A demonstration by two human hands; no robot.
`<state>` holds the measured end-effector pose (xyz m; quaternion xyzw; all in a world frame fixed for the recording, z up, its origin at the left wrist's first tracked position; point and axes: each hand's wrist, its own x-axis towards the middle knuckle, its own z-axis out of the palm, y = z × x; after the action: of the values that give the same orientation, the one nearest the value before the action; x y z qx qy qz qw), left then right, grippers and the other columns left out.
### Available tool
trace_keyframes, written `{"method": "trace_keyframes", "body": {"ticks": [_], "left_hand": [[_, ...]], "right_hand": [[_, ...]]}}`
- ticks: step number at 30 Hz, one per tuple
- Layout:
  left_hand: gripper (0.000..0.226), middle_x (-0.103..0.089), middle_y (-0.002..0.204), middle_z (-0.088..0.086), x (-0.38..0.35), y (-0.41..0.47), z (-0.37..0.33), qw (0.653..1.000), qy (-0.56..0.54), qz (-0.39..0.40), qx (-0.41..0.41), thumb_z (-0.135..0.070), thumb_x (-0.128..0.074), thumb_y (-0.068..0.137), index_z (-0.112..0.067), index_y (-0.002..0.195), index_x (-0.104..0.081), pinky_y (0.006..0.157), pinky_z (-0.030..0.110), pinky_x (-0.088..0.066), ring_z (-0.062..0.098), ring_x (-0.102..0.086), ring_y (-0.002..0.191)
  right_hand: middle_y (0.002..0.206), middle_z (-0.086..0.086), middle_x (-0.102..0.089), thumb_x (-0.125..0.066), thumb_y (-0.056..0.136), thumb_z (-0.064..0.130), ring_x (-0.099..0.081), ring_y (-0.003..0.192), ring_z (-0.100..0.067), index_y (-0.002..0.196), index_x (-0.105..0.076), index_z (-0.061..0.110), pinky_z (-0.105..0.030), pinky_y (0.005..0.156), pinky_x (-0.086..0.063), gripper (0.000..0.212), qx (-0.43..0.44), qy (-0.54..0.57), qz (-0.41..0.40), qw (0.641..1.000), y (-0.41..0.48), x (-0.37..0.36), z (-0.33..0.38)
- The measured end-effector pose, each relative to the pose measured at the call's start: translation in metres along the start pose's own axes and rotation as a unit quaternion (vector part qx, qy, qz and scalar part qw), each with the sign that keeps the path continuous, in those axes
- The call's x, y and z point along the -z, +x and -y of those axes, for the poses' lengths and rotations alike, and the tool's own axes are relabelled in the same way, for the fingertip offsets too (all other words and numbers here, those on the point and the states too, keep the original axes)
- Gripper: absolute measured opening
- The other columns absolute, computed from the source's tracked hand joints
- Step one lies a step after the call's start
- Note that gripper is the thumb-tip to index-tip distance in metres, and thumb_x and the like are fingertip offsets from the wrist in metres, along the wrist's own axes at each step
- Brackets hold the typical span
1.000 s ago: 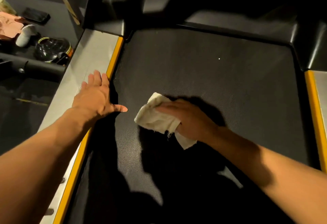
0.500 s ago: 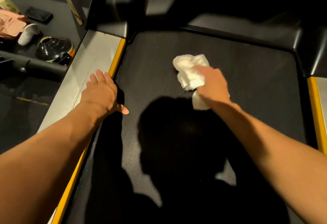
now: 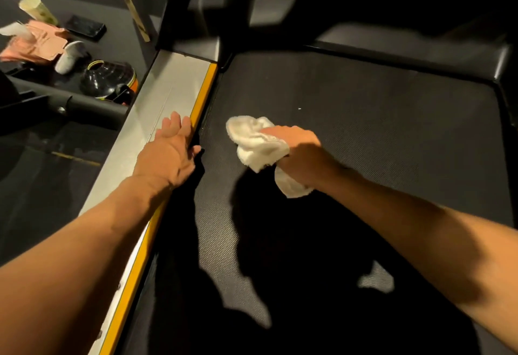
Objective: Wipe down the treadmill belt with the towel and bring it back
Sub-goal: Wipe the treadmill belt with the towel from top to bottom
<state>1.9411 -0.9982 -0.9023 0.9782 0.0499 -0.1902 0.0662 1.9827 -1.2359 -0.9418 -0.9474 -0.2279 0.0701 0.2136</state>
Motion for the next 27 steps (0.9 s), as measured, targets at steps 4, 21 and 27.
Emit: {"method": "trace_keyframes", "body": {"ticks": [4,21,27], "left_hand": [[0.083,0.002,0.160,0.017,-0.007,-0.003,0.009,0.999,-0.024,-0.012,-0.047,-0.008,-0.057,0.088,-0.005,0.153,-0.005,0.120,0.038,-0.007,0.033,0.000,0.148],[0.079,-0.025,0.144,0.022,-0.007,-0.039,0.023,0.996,0.075,0.026,-0.045,-0.018,-0.063,0.080,0.002,0.145,-0.023,0.111,0.048,-0.030,0.040,-0.030,0.131],[0.083,-0.001,0.160,0.018,-0.001,-0.058,0.027,0.990,0.103,0.092,-0.029,-0.016,-0.058,0.089,-0.002,0.153,-0.006,0.114,0.042,-0.032,0.033,-0.019,0.146]], "right_hand": [[0.077,0.012,-0.065,-0.047,0.095,0.035,-0.063,0.065,-0.009,0.111,-0.060,0.025,-0.027,0.061,-0.051,0.023,0.012,0.076,-0.050,0.996,0.035,0.026,-0.005],[0.101,0.005,-0.065,-0.051,0.081,0.010,-0.062,0.093,-0.019,0.114,-0.058,0.028,-0.027,0.068,-0.040,0.038,-0.097,0.100,-0.004,0.990,0.049,0.039,0.031],[0.097,-0.002,-0.068,-0.051,0.094,0.031,-0.063,0.094,-0.026,0.105,-0.063,0.024,-0.027,0.072,-0.036,0.018,-0.005,-0.060,0.089,0.994,0.014,-0.015,0.074]]}}
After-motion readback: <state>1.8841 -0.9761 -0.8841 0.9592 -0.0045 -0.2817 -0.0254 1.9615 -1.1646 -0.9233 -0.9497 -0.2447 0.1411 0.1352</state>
